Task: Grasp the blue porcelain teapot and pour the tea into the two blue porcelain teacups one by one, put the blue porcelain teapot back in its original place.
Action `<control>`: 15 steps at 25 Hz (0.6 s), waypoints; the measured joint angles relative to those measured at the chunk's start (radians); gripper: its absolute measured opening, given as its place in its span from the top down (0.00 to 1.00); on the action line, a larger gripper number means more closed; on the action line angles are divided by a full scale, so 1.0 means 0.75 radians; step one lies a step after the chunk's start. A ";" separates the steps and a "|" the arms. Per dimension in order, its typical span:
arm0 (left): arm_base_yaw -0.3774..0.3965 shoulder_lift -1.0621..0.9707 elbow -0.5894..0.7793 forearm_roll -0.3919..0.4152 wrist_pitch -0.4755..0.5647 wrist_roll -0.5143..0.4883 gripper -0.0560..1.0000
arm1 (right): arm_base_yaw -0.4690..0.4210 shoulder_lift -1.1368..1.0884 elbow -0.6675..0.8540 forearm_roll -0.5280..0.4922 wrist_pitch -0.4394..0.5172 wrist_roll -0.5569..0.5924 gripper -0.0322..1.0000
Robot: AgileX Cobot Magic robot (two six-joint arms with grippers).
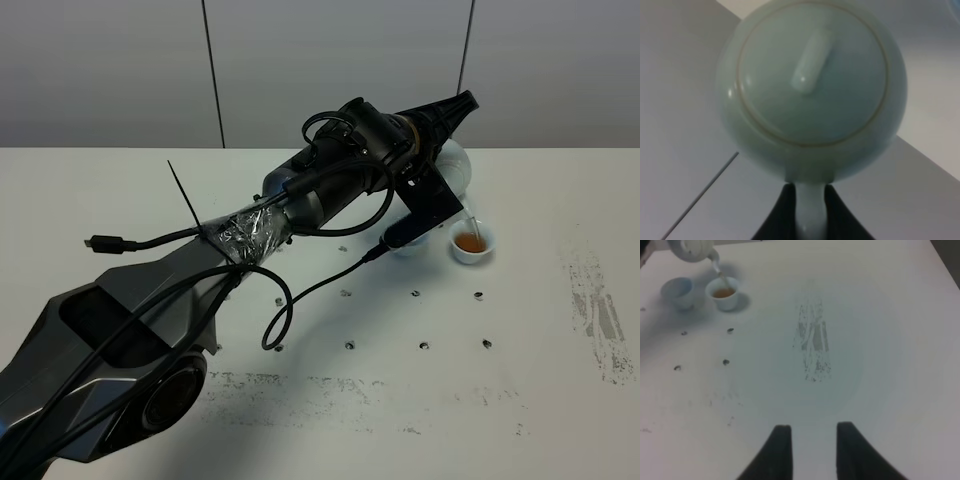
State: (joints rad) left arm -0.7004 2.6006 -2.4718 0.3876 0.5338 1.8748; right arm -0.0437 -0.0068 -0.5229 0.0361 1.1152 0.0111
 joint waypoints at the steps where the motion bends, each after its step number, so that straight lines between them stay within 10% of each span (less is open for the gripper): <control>1: -0.001 0.000 0.000 0.001 -0.003 -0.002 0.84 | 0.000 0.000 0.000 0.000 0.000 0.000 0.74; 15: -0.024 0.000 0.000 0.094 -0.003 -0.032 0.84 | 0.000 0.000 0.000 0.000 0.000 0.000 0.74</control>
State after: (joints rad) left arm -0.7183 2.6006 -2.4718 0.4581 0.5318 1.8510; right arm -0.0437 -0.0068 -0.5229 0.0361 1.1152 0.0111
